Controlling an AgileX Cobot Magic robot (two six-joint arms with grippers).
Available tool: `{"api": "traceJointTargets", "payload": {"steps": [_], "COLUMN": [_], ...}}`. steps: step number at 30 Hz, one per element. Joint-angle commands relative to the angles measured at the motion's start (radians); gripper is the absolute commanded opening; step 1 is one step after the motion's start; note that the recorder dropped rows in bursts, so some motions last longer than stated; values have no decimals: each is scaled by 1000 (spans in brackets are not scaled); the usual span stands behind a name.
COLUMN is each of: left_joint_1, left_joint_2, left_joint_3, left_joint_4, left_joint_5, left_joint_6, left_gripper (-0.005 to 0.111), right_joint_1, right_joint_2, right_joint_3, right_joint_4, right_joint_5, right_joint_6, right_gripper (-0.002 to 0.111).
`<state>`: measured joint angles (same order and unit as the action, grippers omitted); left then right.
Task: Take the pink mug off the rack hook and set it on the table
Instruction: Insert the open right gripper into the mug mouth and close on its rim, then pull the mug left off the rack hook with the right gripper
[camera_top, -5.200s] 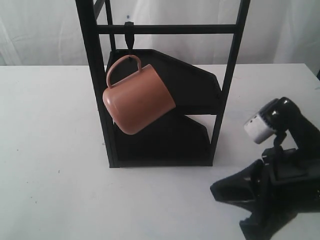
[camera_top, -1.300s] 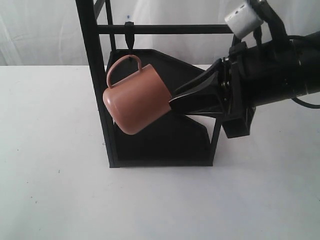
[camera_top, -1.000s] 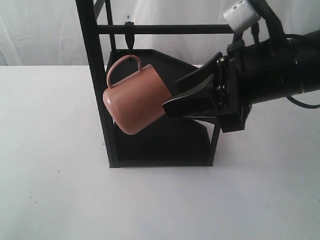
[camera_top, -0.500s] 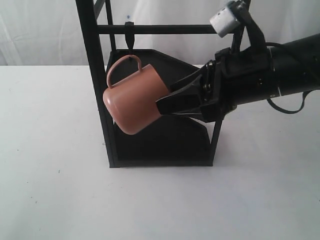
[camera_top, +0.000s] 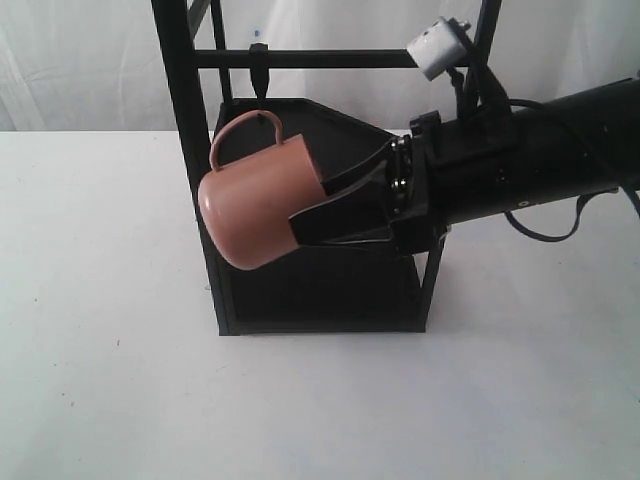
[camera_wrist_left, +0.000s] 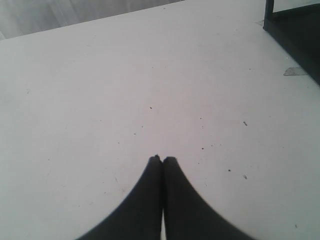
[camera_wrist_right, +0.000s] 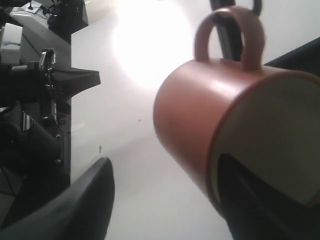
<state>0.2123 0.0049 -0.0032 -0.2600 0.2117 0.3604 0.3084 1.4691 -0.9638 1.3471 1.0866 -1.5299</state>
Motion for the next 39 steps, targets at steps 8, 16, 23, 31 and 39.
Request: {"api": "traceJointTargets", "payload": {"steps": [8,16,23,31,39], "left_joint_1": [-6,-6,-6,-6,-6], "left_joint_2": [-5,-5,-5,-5,-5], "left_joint_3": [3,3,3,3,3], "left_joint_4": [-10,-10,-10,-10,-10], "left_joint_5": [-2,-2,-2,-2,-2], "left_joint_6": [3,3,3,3,3], "left_gripper": [0,0,0,0,0], "right_joint_1": [52,52,52,52,52], "right_joint_2": [-1,2,8,46,50], "right_joint_3": [0,0,0,0,0], "right_joint_4": [9,9,13,24,33], "right_joint_5": [-19,-39,-69,-66,-57], "right_joint_6": [-29,-29,-29,-29,-29], "right_gripper": [48,39,32,32,6]}}
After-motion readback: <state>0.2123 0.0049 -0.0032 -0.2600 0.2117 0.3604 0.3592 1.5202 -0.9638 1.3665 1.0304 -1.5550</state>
